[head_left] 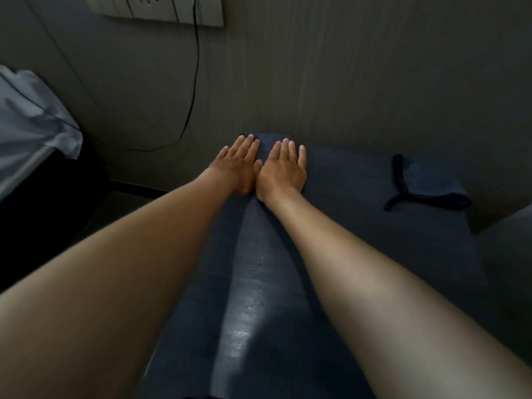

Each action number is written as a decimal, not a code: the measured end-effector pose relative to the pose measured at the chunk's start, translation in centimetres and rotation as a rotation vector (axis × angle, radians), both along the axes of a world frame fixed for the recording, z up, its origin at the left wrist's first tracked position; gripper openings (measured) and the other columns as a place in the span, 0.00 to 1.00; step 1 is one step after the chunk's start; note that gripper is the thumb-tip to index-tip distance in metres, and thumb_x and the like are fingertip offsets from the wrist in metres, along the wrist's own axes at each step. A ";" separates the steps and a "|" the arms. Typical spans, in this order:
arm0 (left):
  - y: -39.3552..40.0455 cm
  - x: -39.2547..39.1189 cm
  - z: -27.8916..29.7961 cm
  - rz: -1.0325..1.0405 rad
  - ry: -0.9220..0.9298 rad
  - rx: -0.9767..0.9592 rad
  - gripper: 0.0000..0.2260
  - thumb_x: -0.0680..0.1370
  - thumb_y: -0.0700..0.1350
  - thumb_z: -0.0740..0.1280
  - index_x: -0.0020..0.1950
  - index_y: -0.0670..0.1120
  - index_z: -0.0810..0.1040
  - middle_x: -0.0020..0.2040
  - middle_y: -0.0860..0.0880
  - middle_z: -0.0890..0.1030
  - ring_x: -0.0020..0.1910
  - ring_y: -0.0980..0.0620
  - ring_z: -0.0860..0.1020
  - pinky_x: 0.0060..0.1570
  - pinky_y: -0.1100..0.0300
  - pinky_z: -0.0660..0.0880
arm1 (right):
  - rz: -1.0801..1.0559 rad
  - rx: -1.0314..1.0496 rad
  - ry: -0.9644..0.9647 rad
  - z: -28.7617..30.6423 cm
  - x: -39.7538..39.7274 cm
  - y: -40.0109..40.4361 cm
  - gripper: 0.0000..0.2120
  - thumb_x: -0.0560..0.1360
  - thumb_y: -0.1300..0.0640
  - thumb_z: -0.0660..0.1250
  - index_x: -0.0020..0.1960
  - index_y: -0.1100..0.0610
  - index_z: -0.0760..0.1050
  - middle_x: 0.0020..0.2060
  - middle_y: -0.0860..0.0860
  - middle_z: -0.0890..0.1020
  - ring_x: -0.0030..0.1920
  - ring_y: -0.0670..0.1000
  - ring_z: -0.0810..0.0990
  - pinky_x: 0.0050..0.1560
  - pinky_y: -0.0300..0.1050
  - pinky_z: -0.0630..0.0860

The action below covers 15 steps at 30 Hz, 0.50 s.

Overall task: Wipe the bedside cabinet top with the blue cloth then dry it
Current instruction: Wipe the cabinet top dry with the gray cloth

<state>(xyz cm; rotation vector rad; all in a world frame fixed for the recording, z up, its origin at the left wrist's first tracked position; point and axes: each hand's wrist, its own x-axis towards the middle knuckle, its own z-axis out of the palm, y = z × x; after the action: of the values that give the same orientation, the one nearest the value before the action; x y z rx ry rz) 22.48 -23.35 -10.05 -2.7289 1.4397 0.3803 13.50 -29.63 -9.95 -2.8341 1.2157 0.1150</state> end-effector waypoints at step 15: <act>-3.5 -2.3 0.5 0.072 0.020 -0.014 0.32 0.85 0.55 0.50 0.80 0.37 0.41 0.81 0.42 0.41 0.80 0.45 0.39 0.78 0.49 0.41 | 0.136 0.134 0.027 1.8 -3.0 -3.4 0.28 0.84 0.50 0.43 0.81 0.60 0.45 0.81 0.55 0.48 0.80 0.53 0.43 0.77 0.54 0.34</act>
<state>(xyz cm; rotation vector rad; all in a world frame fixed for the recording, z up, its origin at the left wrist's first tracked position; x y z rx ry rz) 20.18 -26.88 -9.52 -2.8027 1.3564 0.4027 10.46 -33.04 -8.13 -2.8045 0.9784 0.2321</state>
